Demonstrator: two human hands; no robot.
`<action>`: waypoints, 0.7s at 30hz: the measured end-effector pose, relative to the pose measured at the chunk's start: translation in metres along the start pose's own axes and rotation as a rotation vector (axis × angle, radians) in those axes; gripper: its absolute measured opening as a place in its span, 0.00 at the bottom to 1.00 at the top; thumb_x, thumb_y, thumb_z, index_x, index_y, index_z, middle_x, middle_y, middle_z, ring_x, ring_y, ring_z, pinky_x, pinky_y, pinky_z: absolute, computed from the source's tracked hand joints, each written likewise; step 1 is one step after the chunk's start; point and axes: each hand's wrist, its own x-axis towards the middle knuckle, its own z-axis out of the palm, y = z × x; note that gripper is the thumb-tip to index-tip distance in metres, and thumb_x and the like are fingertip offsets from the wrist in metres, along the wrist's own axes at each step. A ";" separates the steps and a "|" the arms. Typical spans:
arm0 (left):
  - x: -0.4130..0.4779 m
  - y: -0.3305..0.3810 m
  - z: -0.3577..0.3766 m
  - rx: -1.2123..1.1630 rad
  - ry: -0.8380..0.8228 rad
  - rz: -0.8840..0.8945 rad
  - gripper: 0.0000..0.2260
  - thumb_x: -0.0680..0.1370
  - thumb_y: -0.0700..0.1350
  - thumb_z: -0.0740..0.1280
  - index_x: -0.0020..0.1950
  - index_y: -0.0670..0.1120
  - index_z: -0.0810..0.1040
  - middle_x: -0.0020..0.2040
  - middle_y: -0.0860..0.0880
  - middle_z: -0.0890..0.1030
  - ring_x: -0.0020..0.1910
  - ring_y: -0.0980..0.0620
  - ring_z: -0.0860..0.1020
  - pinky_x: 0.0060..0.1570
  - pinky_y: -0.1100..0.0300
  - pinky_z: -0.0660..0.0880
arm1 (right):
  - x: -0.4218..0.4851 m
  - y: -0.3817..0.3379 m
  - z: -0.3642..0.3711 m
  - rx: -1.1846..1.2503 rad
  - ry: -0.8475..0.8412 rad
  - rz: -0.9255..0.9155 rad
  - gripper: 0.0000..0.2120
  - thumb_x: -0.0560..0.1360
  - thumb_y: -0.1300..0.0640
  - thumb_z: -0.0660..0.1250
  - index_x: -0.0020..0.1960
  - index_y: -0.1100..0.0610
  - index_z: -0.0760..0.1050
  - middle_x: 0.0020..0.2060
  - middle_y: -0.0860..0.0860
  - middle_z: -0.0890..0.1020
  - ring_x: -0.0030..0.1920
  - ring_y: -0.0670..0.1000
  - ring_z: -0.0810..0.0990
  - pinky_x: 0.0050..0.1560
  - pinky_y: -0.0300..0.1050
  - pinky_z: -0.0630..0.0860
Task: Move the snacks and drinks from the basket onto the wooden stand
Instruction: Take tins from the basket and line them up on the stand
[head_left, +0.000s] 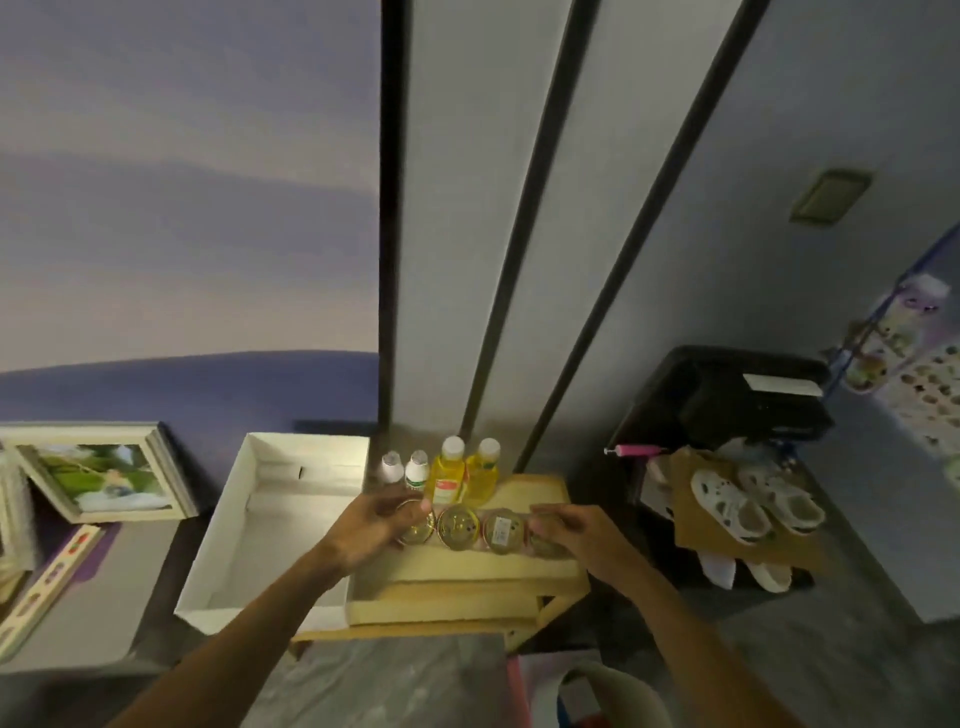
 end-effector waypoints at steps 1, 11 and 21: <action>0.010 -0.014 0.006 -0.024 0.046 -0.027 0.16 0.77 0.60 0.72 0.63 0.58 0.85 0.59 0.55 0.87 0.59 0.52 0.84 0.59 0.50 0.83 | 0.017 0.008 0.000 0.005 -0.021 0.019 0.23 0.75 0.39 0.74 0.63 0.53 0.85 0.56 0.51 0.88 0.56 0.47 0.87 0.54 0.40 0.83; 0.129 -0.142 0.041 0.025 0.357 -0.185 0.37 0.70 0.79 0.65 0.54 0.46 0.86 0.46 0.46 0.88 0.45 0.40 0.87 0.47 0.43 0.85 | 0.187 0.140 0.030 0.008 -0.143 0.114 0.11 0.79 0.45 0.75 0.55 0.52 0.86 0.52 0.51 0.89 0.55 0.52 0.88 0.55 0.57 0.87; 0.174 -0.213 0.036 0.130 0.473 -0.277 0.24 0.83 0.59 0.66 0.37 0.43 0.81 0.32 0.37 0.83 0.34 0.35 0.85 0.42 0.37 0.84 | 0.238 0.188 0.065 -0.232 -0.044 0.018 0.07 0.82 0.55 0.74 0.56 0.55 0.89 0.50 0.49 0.90 0.52 0.47 0.87 0.60 0.53 0.84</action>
